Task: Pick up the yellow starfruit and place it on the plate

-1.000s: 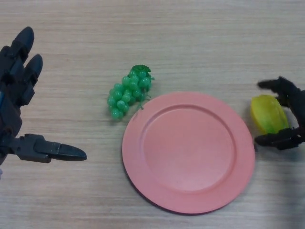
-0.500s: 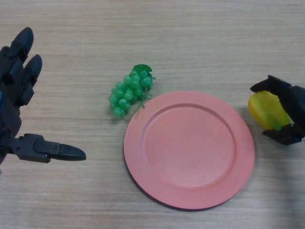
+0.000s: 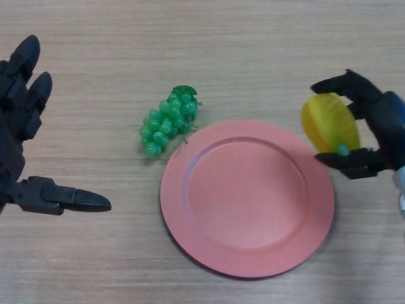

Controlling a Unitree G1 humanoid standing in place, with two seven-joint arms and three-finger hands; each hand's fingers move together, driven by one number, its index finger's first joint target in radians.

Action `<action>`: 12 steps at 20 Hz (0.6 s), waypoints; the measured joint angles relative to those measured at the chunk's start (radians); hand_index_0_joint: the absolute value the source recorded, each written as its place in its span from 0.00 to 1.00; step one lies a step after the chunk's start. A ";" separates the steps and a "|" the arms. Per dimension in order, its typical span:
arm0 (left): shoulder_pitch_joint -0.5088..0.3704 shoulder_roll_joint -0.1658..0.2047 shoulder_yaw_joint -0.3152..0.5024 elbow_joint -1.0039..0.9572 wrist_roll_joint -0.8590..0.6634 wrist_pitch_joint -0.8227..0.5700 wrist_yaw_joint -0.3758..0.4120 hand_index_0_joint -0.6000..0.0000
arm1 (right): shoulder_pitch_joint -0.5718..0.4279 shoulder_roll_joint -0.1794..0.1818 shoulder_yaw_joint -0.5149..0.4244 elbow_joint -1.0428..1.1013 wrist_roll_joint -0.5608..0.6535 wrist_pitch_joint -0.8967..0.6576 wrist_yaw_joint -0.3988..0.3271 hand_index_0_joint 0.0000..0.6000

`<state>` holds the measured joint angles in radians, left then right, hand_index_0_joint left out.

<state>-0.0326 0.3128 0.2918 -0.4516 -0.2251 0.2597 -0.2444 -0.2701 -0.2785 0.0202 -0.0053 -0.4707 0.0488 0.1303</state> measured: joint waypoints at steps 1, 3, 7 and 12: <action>0.000 0.000 0.000 -0.001 0.000 0.000 0.000 1.00 | 0.023 0.025 0.009 -0.043 0.000 0.021 0.019 1.00; -0.003 0.000 0.000 -0.001 0.000 0.000 0.000 1.00 | 0.054 0.041 0.082 -0.054 -0.045 0.024 0.026 1.00; -0.026 0.000 -0.009 -0.027 -0.001 0.001 0.000 1.00 | 0.128 0.078 0.149 -0.117 -0.105 0.063 0.031 1.00; -0.011 0.000 -0.025 -0.088 -0.038 0.063 0.000 1.00 | 0.174 0.088 0.289 -0.166 0.003 0.146 0.021 1.00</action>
<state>-0.0438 0.3126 0.2669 -0.5401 -0.2631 0.3231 -0.2443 -0.0960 -0.1903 0.3091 -0.1714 -0.4678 0.1949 0.1515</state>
